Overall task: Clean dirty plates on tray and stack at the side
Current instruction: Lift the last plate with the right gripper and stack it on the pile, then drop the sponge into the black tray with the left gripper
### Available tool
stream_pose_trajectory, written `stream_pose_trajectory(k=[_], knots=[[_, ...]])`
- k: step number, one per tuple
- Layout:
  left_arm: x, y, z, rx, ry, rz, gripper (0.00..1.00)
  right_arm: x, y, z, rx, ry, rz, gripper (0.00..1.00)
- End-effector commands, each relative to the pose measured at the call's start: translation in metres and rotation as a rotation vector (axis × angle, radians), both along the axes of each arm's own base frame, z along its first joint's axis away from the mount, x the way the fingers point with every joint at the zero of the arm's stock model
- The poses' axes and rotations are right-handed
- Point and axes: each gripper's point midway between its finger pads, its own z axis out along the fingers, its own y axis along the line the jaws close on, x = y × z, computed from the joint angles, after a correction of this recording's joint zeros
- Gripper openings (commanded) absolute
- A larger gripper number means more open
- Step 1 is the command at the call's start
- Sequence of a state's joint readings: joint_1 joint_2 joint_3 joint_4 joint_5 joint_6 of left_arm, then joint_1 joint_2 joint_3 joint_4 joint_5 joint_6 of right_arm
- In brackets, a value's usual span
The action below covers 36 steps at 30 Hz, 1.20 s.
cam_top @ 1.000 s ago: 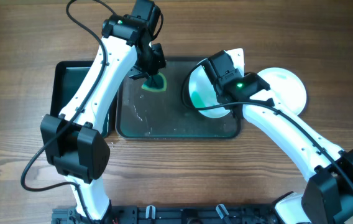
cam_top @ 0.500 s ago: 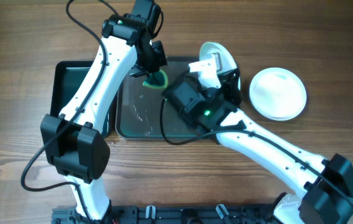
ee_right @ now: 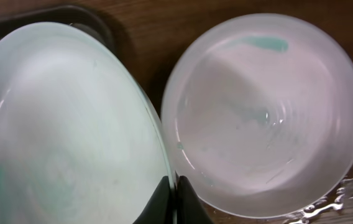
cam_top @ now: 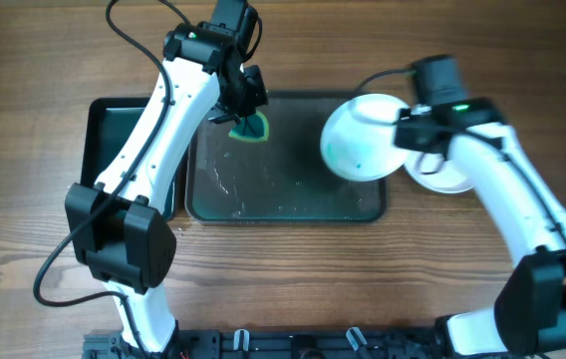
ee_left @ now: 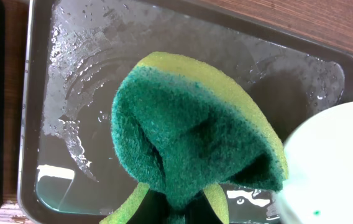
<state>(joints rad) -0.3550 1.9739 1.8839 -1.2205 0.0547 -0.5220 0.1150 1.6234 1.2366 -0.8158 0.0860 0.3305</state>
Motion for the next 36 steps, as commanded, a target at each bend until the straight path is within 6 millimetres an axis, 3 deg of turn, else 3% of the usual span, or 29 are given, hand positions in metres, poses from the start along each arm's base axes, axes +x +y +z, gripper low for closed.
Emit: stream_pose_trajectory(k=[1,3,5,6,9,10,12,13,14,18,19,22,24,25,27,28,29,31,33,36], knots=[[-0.001,-0.001,-0.003,-0.013,0.014,0.006,0.04,-0.006,-0.042,0.007,0.205,0.004,-0.164,0.04],[-0.001,-0.001,-0.003,-0.012,0.013,0.003,0.04,-0.019,-0.098,-0.005,0.171,0.016,-0.37,0.04],[0.0,0.001,-0.003,-0.001,0.008,-0.009,0.04,-0.038,-0.134,-0.021,0.112,0.041,-0.503,0.04],[0.001,0.004,-0.003,0.02,0.002,-0.012,0.04,-0.043,-0.144,-0.032,0.096,0.036,-0.53,0.04],[0.005,0.025,-0.004,0.078,-0.007,-0.008,0.04,-0.04,-0.145,-0.046,0.091,0.003,-0.531,0.04],[0.005,0.035,-0.005,0.089,0.002,-0.021,0.04,-0.039,-0.146,-0.048,0.091,-0.011,-0.53,0.1],[0.0,0.076,-0.008,0.125,0.058,-0.027,0.04,-0.031,-0.136,-0.048,0.139,-0.031,-0.469,0.5],[-0.001,0.096,-0.008,0.135,0.08,-0.009,0.04,-0.024,-0.118,-0.044,0.195,-0.036,-0.349,0.78],[-0.002,0.12,-0.009,0.14,0.097,0.029,0.04,-0.019,-0.102,-0.035,0.231,-0.036,-0.274,0.9],[-0.006,0.185,-0.015,0.162,0.123,-0.01,0.04,-0.003,-0.057,0.005,0.215,-0.042,-0.096,0.98],[-0.008,0.192,-0.022,0.168,0.129,-0.041,0.04,0.0,-0.048,0.01,0.214,-0.046,-0.072,1.0],[-0.016,0.212,-0.066,0.187,0.154,-0.078,0.04,0.004,-0.016,0.015,0.215,-0.048,0.016,0.99],[-0.025,0.228,-0.098,0.203,0.169,-0.037,0.04,0.001,-0.008,0.013,0.213,-0.035,0.044,0.99],[-0.029,0.232,-0.106,0.201,0.178,-0.027,0.09,-0.001,-0.008,0.013,0.212,-0.028,0.044,1.0],[-0.033,0.235,-0.109,0.199,0.186,-0.018,0.43,-0.002,-0.008,0.012,0.213,-0.021,0.044,1.0],[-0.033,0.236,-0.109,0.199,0.186,-0.016,0.83,-0.003,-0.008,0.012,0.213,-0.02,0.044,1.0],[-0.033,0.235,-0.107,0.198,0.188,-0.017,1.0,-0.003,-0.008,0.012,0.213,-0.021,0.044,1.0],[-0.029,0.232,-0.082,0.2,0.171,-0.017,1.0,-0.006,-0.006,0.022,0.22,-0.03,0.065,0.99],[-0.019,0.227,-0.032,0.2,0.092,0.042,1.0,-0.007,-0.003,0.046,0.223,-0.07,0.086,1.0],[-0.002,0.217,0.044,0.204,-0.116,0.101,1.0,-0.016,-0.003,0.122,0.214,-0.195,0.101,1.0]])
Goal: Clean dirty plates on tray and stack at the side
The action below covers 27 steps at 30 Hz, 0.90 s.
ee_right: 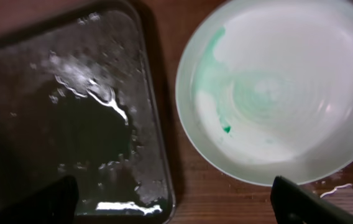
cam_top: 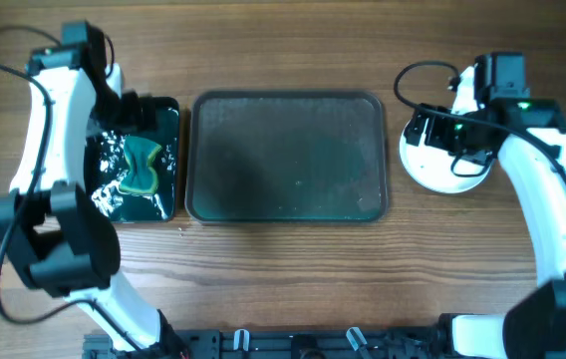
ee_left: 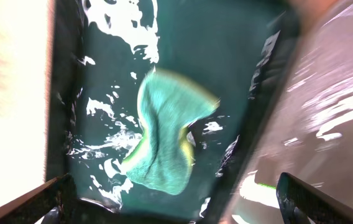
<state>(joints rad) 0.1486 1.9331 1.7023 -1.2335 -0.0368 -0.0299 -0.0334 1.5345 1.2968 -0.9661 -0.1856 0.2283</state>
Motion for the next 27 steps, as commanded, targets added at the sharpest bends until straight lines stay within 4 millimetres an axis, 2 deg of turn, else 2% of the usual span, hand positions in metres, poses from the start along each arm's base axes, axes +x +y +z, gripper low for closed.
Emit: stream_pose_trajectory(k=[1,3,5,8,10,12,14,16,18,21,23,25,27], knots=[[0.016,-0.009,0.095,0.026,-0.284,0.041,1.0,-0.003,0.005,0.112,0.001,-0.263,0.033,0.99],[0.013,-0.01,0.105,0.028,-0.311,0.039,1.0,-0.027,0.006,0.172,-0.002,-0.42,0.029,0.99],[0.013,-0.01,0.105,0.028,-0.31,0.039,1.0,-0.055,0.007,0.206,0.001,-0.536,0.025,1.0],[0.014,-0.01,0.105,0.028,-0.31,0.039,1.0,-0.079,0.008,0.231,0.01,-0.627,0.008,1.0],[0.013,-0.01,0.105,0.028,-0.31,0.039,1.0,-0.085,0.007,0.234,0.002,-0.639,0.011,1.0],[0.014,-0.01,0.105,0.028,-0.31,0.039,1.0,-0.091,0.002,0.225,-0.025,-0.596,-0.011,1.0],[0.013,-0.01,0.105,0.028,-0.31,0.039,1.0,-0.083,0.001,0.222,-0.033,-0.597,-0.003,1.0],[0.013,-0.01,0.105,0.028,-0.31,0.039,1.0,-0.076,0.005,0.227,-0.063,-0.693,0.069,1.0],[0.013,-0.01,0.105,0.028,-0.31,0.039,1.0,-0.078,0.011,0.222,-0.083,-0.811,0.127,1.0],[0.013,-0.01,0.105,0.028,-0.31,0.039,1.0,-0.094,0.013,0.185,-0.091,-1.009,0.127,1.0],[0.013,-0.01,0.105,0.028,-0.31,0.039,1.0,-0.101,0.013,0.151,-0.103,-1.124,0.125,1.0],[0.013,-0.01,0.105,0.028,-0.31,0.039,1.0,-0.106,0.016,0.112,-0.1,-1.19,0.131,1.0],[0.013,-0.01,0.105,0.028,-0.31,0.039,1.0,-0.109,0.021,0.085,-0.091,-1.227,0.146,1.0]])
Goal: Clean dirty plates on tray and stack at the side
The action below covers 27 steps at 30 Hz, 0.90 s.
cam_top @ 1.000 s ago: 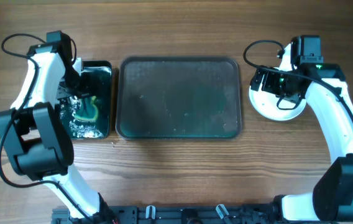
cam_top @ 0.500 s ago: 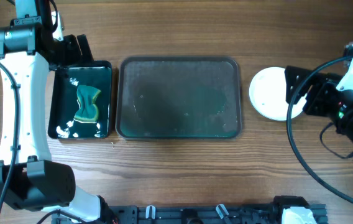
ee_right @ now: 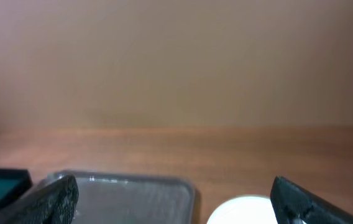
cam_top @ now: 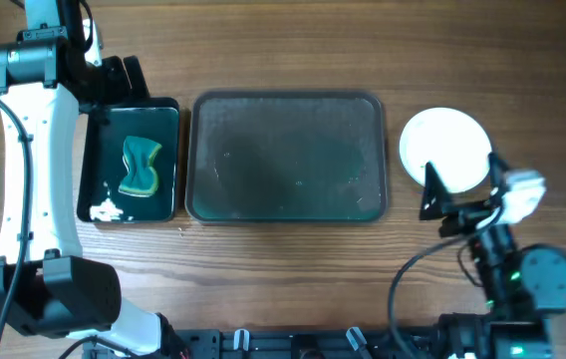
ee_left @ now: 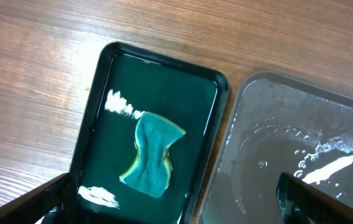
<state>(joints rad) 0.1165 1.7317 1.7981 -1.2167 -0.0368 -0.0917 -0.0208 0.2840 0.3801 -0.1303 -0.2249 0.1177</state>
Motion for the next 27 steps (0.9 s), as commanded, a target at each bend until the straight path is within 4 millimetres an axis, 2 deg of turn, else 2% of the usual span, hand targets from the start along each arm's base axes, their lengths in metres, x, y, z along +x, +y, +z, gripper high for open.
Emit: stream_pose_trajectory(k=[1,2,3,5,7,24,26,27], knots=[[0.001,0.001,-0.002,0.0,0.006,0.011,1.0,-0.006,0.008,-0.041,-0.009,-0.049,0.037,1.0],[0.001,0.001,-0.002,0.0,0.006,0.011,1.0,-0.005,0.008,-0.051,-0.01,-0.053,0.036,1.0],[0.001,0.001,-0.002,0.0,0.006,0.011,1.0,-0.005,0.007,-0.07,-0.01,-0.037,0.033,1.0],[0.001,0.001,-0.002,0.0,0.006,0.011,1.0,-0.004,0.008,-0.084,-0.005,-0.022,0.035,1.0],[0.001,0.001,-0.002,0.0,0.006,0.011,1.0,-0.005,0.009,-0.082,0.051,-0.046,0.041,1.0],[-0.001,0.001,-0.003,0.003,0.012,0.013,1.0,-0.005,0.008,-0.084,0.052,-0.038,0.039,1.0],[-0.002,0.002,0.003,0.009,-0.006,0.012,1.0,-0.005,0.008,-0.084,0.053,-0.038,0.039,1.0],[-0.003,-0.001,0.017,0.003,-0.054,0.008,1.0,-0.005,0.008,-0.084,0.052,-0.038,0.039,1.0]])
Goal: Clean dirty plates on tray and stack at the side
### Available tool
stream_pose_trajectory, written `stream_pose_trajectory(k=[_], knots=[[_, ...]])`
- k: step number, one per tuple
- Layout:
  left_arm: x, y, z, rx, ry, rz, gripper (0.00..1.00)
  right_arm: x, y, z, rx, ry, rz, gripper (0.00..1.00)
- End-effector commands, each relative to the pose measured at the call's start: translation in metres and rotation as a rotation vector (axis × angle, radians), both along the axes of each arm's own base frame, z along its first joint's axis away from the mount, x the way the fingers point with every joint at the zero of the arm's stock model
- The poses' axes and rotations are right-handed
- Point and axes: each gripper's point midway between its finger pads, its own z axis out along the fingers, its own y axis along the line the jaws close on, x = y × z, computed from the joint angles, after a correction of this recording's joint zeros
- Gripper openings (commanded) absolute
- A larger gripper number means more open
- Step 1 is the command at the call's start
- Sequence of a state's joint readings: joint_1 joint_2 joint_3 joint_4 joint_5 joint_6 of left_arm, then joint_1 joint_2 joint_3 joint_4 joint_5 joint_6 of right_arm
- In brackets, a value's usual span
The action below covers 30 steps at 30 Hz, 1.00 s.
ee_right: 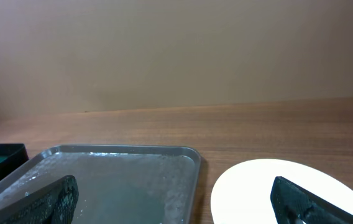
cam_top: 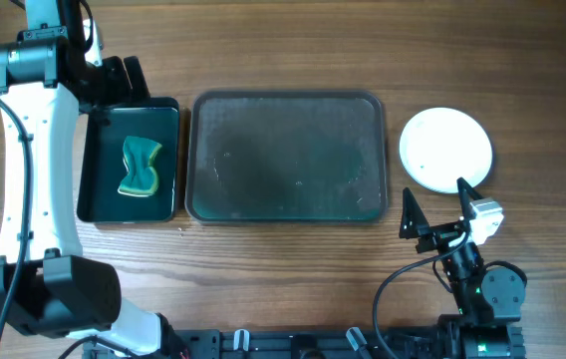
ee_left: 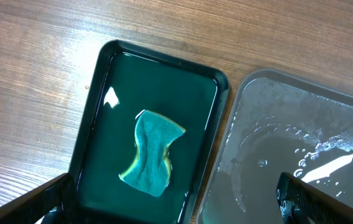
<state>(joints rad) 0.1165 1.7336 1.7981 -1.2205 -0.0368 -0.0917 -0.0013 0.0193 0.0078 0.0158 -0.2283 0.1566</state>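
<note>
The wet grey tray [cam_top: 286, 155] holds no plates; it also shows in the left wrist view as the grey tray [ee_left: 301, 149] and in the right wrist view as the grey tray [ee_right: 114, 177]. White plates [cam_top: 446, 150] sit stacked on the table to its right, seen low as the white plates [ee_right: 288, 190]. The green-and-yellow sponge [cam_top: 141, 165] lies in the dark green tray [cam_top: 92, 189]; the sponge [ee_left: 151, 152] is in the left wrist view too. My left gripper [cam_top: 116, 80] stands open behind the green tray, holding nothing. My right gripper [cam_top: 435, 199] is open just in front of the plates.
Bare wooden tabletop [cam_top: 283, 269] surrounds both trays. The right arm's base and cables [cam_top: 477, 289] sit at the near edge. A plain wall [ee_right: 176, 50] stands behind the table.
My right gripper has drawn back further toward the near edge, its camera now looking across the grey tray and plates. The white glints on the green tray's water are gone. The left arm is unmoved.
First my left gripper held the sponge over the grey tray while my right held a white plate on edge beside another plate. Then the sponge lay in the green tray and the plate lay at the right, both grippers open. Both arms then stood withdrawn.
</note>
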Motion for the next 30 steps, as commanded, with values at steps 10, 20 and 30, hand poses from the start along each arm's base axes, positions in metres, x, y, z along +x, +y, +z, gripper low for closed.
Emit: stream_pose_trajectory(k=[10,20,30], knots=[[-0.065,-0.05,0.072,-0.024,-0.744,-0.13,1.0,-0.001,0.003,0.002,0.015,-0.008,0.017,1.0],[-0.15,-0.058,-0.02,-0.006,-1.065,-0.157,1.0,-0.001,0.003,0.002,0.014,-0.008,0.017,1.0],[-0.155,-0.061,-0.052,-0.008,-1.099,-0.167,1.0,-0.001,0.003,0.002,0.015,-0.008,0.017,1.0]])
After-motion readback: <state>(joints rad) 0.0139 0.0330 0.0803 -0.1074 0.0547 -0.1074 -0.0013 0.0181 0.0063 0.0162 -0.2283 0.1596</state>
